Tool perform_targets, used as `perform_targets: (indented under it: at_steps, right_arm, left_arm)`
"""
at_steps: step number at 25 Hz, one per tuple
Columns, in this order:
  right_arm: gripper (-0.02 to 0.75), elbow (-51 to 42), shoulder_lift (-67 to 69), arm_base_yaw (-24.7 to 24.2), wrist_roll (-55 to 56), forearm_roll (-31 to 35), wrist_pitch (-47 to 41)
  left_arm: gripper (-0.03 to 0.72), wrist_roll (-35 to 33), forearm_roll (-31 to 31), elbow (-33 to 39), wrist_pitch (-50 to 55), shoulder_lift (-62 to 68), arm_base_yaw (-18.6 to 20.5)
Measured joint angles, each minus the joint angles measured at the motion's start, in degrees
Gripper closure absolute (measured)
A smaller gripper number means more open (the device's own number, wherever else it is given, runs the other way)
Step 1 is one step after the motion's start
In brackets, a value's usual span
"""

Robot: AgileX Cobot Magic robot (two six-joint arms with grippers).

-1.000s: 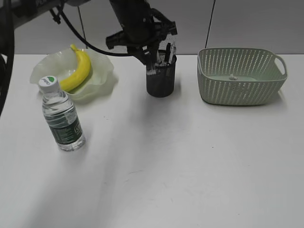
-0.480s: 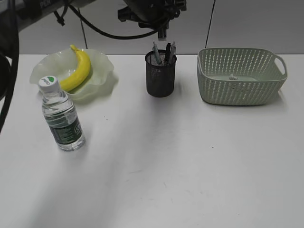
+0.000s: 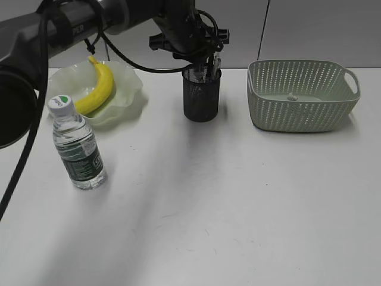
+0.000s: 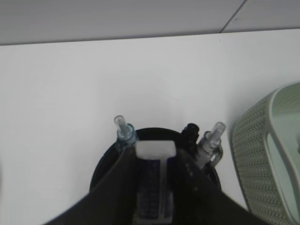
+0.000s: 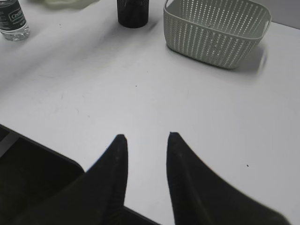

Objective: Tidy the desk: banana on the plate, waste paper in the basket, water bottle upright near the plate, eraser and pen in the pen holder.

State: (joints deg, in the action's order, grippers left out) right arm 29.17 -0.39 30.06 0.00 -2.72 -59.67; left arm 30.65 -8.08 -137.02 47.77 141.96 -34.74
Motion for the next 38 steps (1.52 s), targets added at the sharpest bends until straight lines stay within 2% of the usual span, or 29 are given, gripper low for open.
perform_targets:
  at_steps: [6, 12, 19, 25, 30, 35, 38]
  right_arm:
    - [0.494, 0.0, 0.0, 0.0, 0.0, 0.0, 0.0]
    - [0.494, 0.0, 0.0, 0.0, 0.0, 0.0, 0.0]
    - [0.494, 0.0, 0.0, 0.0, 0.0, 0.0, 0.0]
    - [0.495, 0.0, 0.0, 0.0, 0.3, 0.0, 0.0]
    - [0.494, 0.0, 0.0, 0.0, 0.0, 0.0, 0.0]
    - [0.494, 0.0, 0.0, 0.0, 0.0, 0.0, 0.1]
    - [0.494, 0.0, 0.0, 0.0, 0.0, 0.0, 0.1]
  left_arm:
    - [0.512, 0.0, -2.3, 0.0, 0.2, 0.1, 0.0]
    - [0.415, 0.0, -2.4, 0.0, 2.1, -0.3, 0.0]
    - [0.400, 0.0, -2.9, 0.0, 3.7, -3.3, -0.1]
    - [0.400, -0.4, -3.3, 0.0, 15.0, -9.0, -0.1]
    - [0.400, -4.7, -1.8, 0.1, 21.7, -15.3, -0.1]
    - [0.400, -10.0, 0.0, 0.7, 22.0, -22.2, -3.6]
    - [0.400, -11.9, -3.2, 4.9, 21.9, -27.6, -7.1]
